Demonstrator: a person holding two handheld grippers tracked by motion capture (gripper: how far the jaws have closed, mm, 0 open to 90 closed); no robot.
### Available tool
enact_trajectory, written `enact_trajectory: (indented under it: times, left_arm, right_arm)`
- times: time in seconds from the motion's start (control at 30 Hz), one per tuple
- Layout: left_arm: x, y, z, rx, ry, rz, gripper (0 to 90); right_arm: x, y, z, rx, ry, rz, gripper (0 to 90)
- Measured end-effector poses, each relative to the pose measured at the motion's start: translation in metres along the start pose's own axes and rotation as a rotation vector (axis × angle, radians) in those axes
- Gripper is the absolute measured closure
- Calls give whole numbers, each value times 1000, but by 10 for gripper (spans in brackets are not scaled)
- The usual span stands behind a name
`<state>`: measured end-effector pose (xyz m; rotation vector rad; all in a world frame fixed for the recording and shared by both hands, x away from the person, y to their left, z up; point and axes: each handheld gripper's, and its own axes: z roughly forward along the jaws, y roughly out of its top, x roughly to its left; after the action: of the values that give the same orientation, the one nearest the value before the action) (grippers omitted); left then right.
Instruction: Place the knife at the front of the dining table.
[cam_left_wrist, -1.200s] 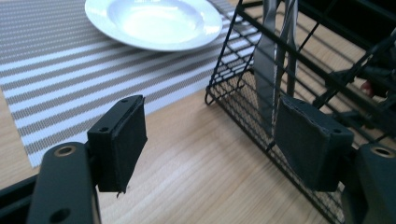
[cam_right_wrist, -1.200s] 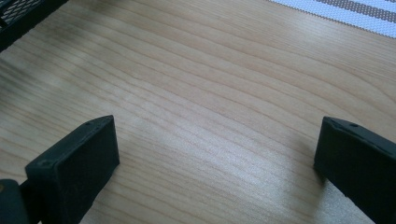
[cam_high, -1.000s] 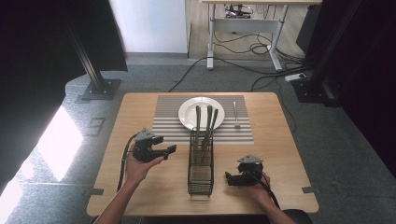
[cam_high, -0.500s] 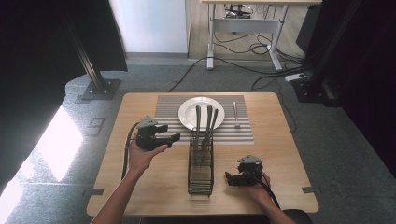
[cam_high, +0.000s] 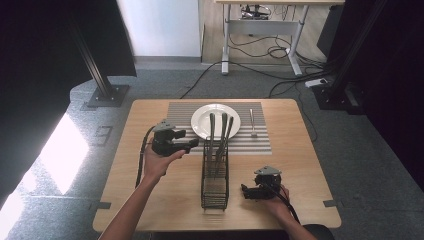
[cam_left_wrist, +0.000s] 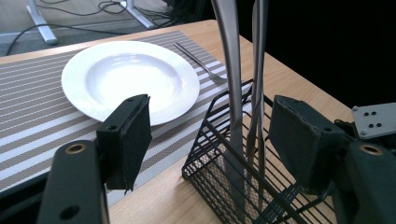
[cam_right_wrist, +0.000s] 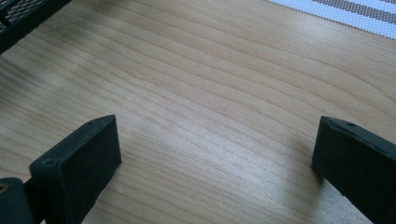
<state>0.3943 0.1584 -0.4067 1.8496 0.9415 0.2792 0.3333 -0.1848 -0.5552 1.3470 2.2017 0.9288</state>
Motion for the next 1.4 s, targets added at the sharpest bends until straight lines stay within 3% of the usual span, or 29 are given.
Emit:
enact_trajectory:
  times: [1.4]
  left_arm:
    - [-10, 25, 40, 27, 1, 11, 322]
  right_arm:
    - [0, 0, 0, -6, 4, -7, 10]
